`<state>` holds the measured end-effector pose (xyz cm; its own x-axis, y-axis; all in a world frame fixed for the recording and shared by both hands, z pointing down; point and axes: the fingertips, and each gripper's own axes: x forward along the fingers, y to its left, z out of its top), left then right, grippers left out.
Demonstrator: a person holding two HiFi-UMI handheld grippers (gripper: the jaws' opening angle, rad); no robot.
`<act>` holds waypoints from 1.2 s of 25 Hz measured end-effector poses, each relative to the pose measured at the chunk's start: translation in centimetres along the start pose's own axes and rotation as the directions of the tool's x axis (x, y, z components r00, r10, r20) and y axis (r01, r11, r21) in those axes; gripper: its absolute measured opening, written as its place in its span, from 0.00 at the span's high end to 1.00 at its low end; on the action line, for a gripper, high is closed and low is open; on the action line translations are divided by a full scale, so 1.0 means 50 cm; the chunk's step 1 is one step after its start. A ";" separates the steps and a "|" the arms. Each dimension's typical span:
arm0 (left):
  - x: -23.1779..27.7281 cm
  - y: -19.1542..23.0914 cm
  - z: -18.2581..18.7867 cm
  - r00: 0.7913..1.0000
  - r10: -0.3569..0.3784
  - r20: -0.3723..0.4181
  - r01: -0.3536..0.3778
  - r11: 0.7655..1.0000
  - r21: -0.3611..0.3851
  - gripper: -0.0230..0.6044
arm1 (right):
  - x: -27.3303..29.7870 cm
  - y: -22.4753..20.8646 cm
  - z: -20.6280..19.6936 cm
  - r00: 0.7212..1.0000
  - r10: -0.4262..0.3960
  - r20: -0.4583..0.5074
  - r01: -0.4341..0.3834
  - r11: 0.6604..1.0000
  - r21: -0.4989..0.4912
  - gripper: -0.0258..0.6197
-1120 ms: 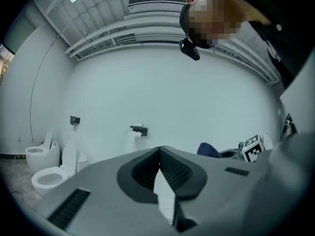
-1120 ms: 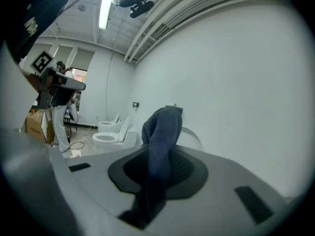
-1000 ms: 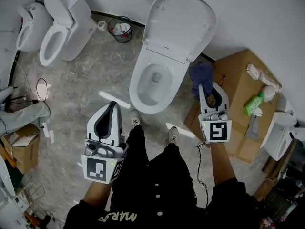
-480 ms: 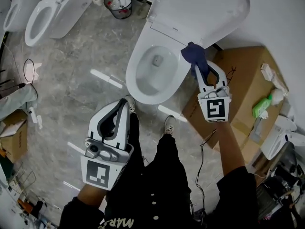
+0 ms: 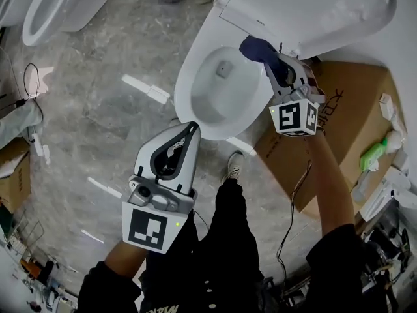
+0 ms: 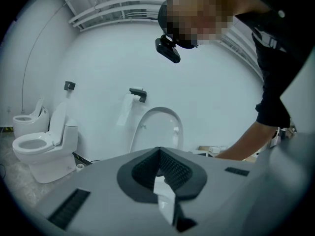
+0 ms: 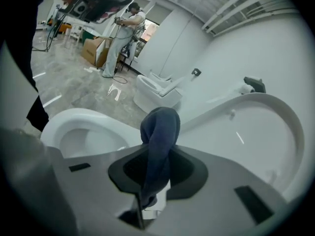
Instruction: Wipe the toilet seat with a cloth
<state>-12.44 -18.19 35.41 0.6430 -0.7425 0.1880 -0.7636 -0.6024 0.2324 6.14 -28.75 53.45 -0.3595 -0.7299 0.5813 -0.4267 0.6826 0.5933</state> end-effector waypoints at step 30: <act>0.239 0.066 -0.254 0.996 -0.030 -0.082 0.025 0.998 -0.054 0.95 | 0.309 0.151 -0.283 0.957 0.044 -0.286 -0.233 0.703 -0.672 0.86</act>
<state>-6.54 -25.36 50.54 0.6682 -0.6974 0.2590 -0.7426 -0.6044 0.2883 9.09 -34.38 74.79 -0.1251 -0.6588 0.7419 0.3411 0.6736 0.6557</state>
